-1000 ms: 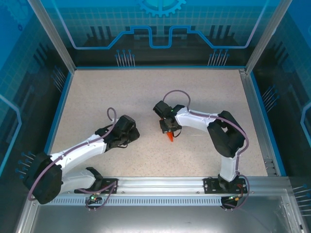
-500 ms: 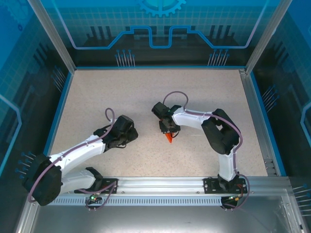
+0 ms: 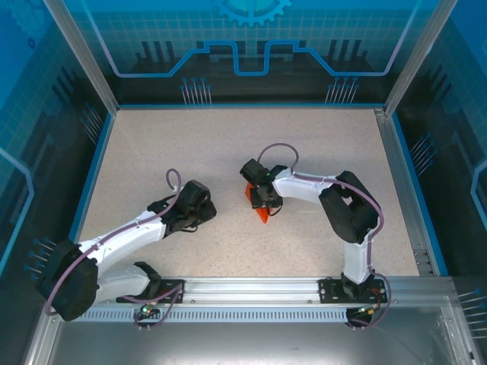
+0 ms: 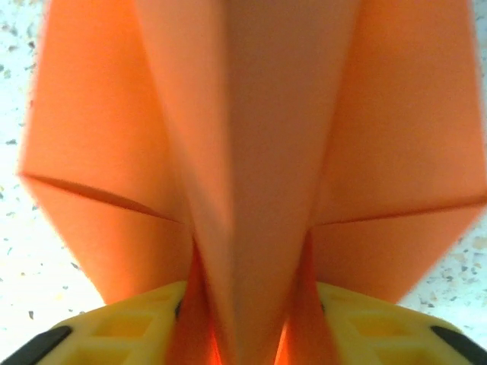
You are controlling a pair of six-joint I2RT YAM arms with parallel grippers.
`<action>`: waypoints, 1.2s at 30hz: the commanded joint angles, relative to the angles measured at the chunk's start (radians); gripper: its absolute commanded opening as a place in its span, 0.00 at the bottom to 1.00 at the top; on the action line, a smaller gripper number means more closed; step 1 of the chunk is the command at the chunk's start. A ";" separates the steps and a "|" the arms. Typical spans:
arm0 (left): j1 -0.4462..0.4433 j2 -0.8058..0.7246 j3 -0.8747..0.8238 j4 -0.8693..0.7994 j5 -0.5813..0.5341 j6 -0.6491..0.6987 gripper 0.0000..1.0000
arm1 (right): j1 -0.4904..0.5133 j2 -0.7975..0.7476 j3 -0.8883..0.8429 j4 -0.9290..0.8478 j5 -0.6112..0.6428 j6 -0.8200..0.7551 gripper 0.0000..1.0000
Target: Fold a paper plane with a square sheet of paper (pick it up from the middle)
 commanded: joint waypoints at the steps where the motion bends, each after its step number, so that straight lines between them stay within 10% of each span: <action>1: 0.008 -0.008 0.032 -0.034 -0.054 0.052 0.41 | -0.003 -0.107 0.021 -0.049 -0.001 -0.043 0.54; 11: 0.032 -0.053 0.045 -0.068 -0.137 0.107 0.45 | -0.011 -0.450 -0.038 -0.099 0.206 -0.135 0.76; 20: 0.103 -0.175 0.033 -0.127 -0.384 0.243 0.83 | -0.283 -0.767 -0.277 0.014 0.519 -0.296 0.89; 28: 0.305 -0.207 0.011 -0.048 -0.468 0.385 0.95 | -0.623 -0.768 -0.695 0.596 0.240 -0.524 0.90; 36: 0.484 -0.169 -0.125 0.352 -0.389 0.584 0.97 | -0.638 -0.597 -0.775 1.011 0.040 -0.680 0.89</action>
